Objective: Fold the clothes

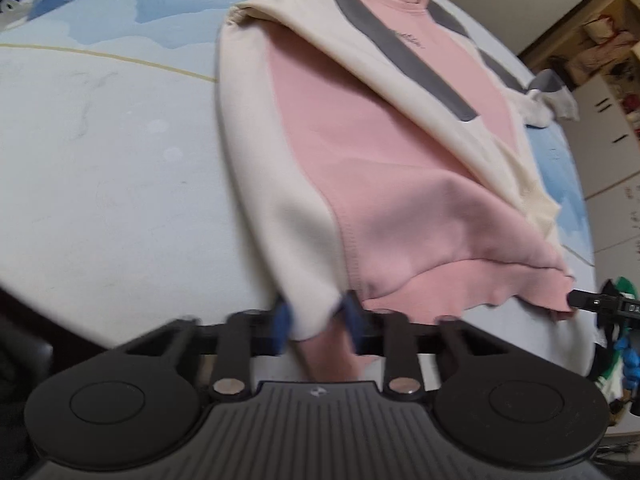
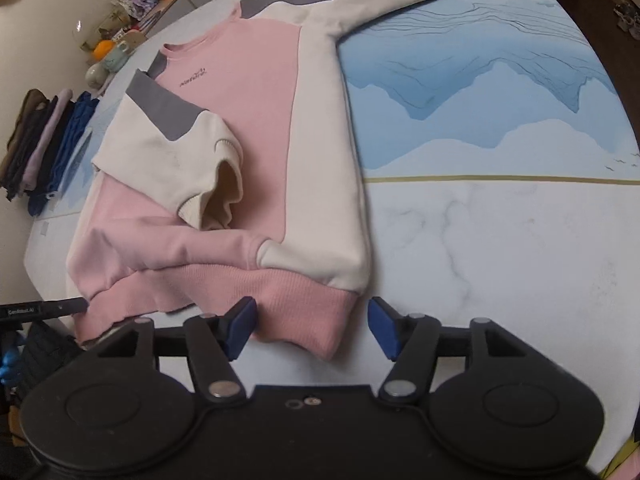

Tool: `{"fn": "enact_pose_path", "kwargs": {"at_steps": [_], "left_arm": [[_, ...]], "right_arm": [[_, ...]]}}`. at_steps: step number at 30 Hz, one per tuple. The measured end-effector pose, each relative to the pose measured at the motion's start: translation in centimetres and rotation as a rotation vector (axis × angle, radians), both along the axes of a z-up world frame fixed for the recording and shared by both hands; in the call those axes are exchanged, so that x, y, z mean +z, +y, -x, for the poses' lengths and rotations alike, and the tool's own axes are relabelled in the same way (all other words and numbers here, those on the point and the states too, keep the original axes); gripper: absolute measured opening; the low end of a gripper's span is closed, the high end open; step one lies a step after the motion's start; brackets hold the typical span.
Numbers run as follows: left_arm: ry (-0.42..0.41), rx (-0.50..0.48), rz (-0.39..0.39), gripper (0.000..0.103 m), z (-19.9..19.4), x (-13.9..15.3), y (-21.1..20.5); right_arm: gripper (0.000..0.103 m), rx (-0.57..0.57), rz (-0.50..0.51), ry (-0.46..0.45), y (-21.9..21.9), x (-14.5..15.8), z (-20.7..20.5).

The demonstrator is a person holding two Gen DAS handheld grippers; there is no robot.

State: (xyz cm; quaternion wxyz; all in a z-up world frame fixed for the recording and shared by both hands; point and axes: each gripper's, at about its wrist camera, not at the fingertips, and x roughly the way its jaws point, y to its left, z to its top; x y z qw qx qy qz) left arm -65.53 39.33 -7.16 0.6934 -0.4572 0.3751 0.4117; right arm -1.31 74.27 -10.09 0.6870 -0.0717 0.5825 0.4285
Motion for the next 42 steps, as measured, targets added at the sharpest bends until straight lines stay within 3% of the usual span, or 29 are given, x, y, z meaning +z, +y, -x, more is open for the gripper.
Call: {"fn": "enact_pose_path", "kwargs": {"at_steps": [4, 8, 12, 14, 18, 21, 23, 25, 30, 34, 40, 42], "left_arm": [[0.055, -0.027, -0.011, 0.011, 0.4, 1.0, 0.2], [0.114, -0.105, -0.001, 0.010, 1.3, 2.5, 0.8], [0.200, -0.180, 0.043, 0.010, 0.0, 1.3, 0.7], [0.231, -0.200, 0.031, 0.010, -1.1, 0.7, 0.5], [0.249, -0.252, 0.005, 0.011, -1.6, 0.9, 0.4], [0.253, -0.299, -0.011, 0.018, -1.5, 1.6, 0.4], [0.248, -0.333, -0.029, 0.034, -1.2, 2.5, 0.7], [0.242, -0.368, -0.068, 0.072, -1.1, 3.6, 1.5], [0.217, -0.476, -0.197, 0.073, -2.9, 6.1, 5.8], [0.209, -0.536, -0.290, 0.073, -6.5, 6.7, 9.5], [0.186, -0.600, -0.334, 0.073, -13.7, 5.1, 12.3], [0.223, -0.587, -0.337, 0.073, -15.9, 3.8, 12.9]], "right_arm": [[0.103, 0.072, -0.011, -0.060, 0.4, 1.2, 1.4], [0.103, 0.249, -0.029, -0.163, -0.6, 4.7, 3.1], [0.103, 0.330, 0.068, -0.184, 0.1, 3.2, 4.3], [0.103, 0.334, 0.110, -0.200, 0.7, 1.5, 4.6], [0.103, 0.364, 0.115, -0.217, 0.8, 1.4, 4.7], [0.103, 0.386, 0.113, -0.194, 0.8, 1.9, 3.9], [0.103, 0.387, 0.110, -0.179, 0.8, 2.5, 3.2], [0.103, 0.352, 0.109, -0.181, 0.8, 3.3, 2.4], [0.103, 0.241, 0.142, -0.262, 1.3, 5.3, -0.6], [0.103, 0.206, 0.178, -0.379, 2.3, 6.5, -3.5], [0.103, 0.219, 0.204, -0.543, 4.3, 7.9, -11.6], [0.103, 0.254, 0.206, -0.595, 5.4, 8.0, -14.8]]}}
